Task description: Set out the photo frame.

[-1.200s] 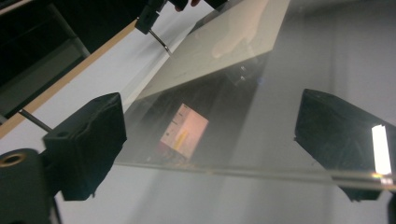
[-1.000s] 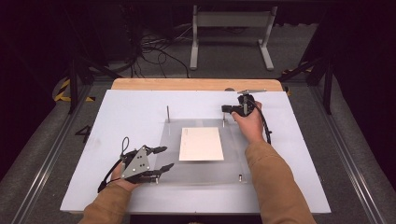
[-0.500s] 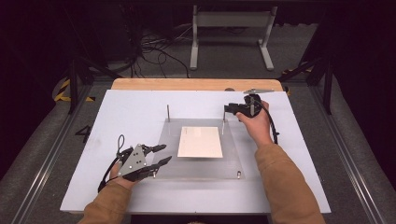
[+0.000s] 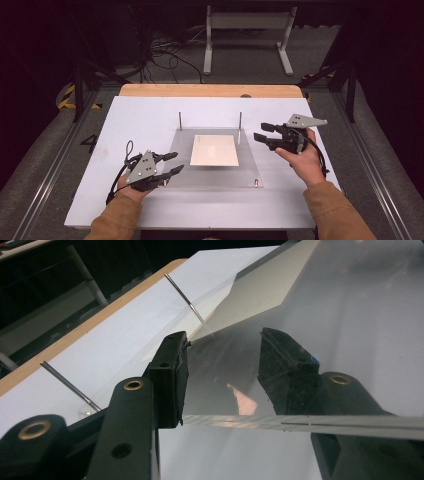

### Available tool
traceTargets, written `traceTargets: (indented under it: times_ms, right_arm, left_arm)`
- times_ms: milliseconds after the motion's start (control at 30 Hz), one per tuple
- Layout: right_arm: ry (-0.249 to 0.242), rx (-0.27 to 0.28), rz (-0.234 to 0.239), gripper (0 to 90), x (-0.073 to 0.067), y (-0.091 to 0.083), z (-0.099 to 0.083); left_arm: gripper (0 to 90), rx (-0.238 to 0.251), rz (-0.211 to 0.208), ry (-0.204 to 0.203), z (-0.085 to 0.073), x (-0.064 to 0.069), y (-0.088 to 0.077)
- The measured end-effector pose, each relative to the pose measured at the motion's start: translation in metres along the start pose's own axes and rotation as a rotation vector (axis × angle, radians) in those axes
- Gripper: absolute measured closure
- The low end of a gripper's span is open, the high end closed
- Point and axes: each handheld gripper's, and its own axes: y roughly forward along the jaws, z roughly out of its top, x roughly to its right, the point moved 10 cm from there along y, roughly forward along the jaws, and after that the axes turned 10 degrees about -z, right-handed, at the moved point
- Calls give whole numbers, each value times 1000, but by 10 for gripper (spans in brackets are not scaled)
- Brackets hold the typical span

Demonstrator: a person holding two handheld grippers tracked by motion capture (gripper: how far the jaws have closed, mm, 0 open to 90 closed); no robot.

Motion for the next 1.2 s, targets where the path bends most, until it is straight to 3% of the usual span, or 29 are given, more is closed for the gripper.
traceTargets:
  times_ms: [133, 367, 567, 700, 800, 1000, 1200]
  right_arm:
    - [-36, 29, 33, 353, -17, -21, -2]
    - [-218, -19, -5, 331, -30, -45, -27]
    - [-287, -25, 71, 296, -58, -46, -43]
    - [-304, 39, 98, 276, -72, -39, -32]
    - [-349, 63, 97, 320, -81, -29, -28]
    - [-356, 98, 97, 577, -87, -14, -22]
    - [-369, 86, 59, 602, -88, -14, -16]
  left_arm:
    - [538, 2, -11, -3, 2, 0, -2]
    - [538, 13, -17, -14, 6, -1, -4]
    - [538, 19, -28, -27, 9, -1, -4]
    - [538, 23, -30, -31, 10, 0, -3]
    - [538, 23, -31, -33, 11, 0, -3]
    - [540, 28, -34, -29, 12, -2, -4]
    - [541, 41, -26, -34, 16, -5, -5]
